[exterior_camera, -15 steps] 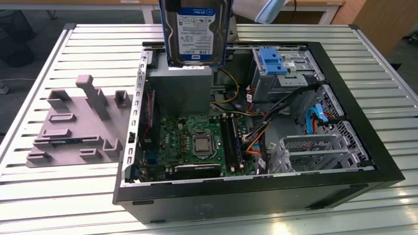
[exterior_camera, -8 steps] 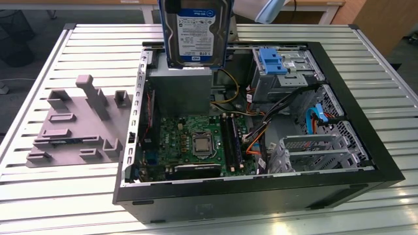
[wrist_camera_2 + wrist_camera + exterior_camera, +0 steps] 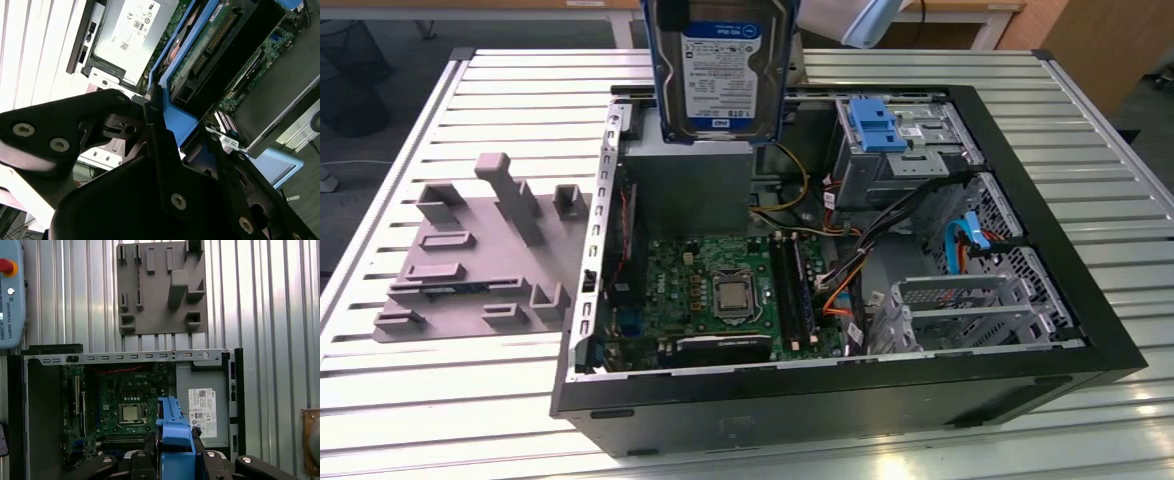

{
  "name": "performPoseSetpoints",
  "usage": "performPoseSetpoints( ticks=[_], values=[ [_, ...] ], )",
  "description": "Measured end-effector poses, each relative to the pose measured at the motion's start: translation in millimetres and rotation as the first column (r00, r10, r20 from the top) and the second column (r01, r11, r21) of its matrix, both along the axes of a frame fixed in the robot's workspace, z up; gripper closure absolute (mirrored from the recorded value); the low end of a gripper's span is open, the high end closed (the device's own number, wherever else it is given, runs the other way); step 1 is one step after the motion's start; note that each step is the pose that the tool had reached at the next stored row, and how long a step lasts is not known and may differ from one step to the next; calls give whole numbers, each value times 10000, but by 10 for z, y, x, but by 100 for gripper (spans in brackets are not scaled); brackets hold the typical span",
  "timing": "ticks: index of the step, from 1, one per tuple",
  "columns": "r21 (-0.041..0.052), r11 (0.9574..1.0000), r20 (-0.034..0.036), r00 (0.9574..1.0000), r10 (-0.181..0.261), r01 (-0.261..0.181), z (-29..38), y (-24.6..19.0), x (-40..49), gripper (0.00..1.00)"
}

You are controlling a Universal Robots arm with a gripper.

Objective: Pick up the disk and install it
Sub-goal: 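Pick up the disk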

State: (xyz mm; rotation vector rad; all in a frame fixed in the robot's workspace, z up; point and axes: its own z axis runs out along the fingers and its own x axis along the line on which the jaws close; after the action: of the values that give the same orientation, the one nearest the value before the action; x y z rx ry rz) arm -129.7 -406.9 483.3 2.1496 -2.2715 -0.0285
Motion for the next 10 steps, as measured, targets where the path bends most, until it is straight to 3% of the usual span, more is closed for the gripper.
performPoseSetpoints(
  ticks=[10],
  values=[
    [0, 10000, 0, 10000, -27, 27, 0, -76, 0, 64]
  ],
)
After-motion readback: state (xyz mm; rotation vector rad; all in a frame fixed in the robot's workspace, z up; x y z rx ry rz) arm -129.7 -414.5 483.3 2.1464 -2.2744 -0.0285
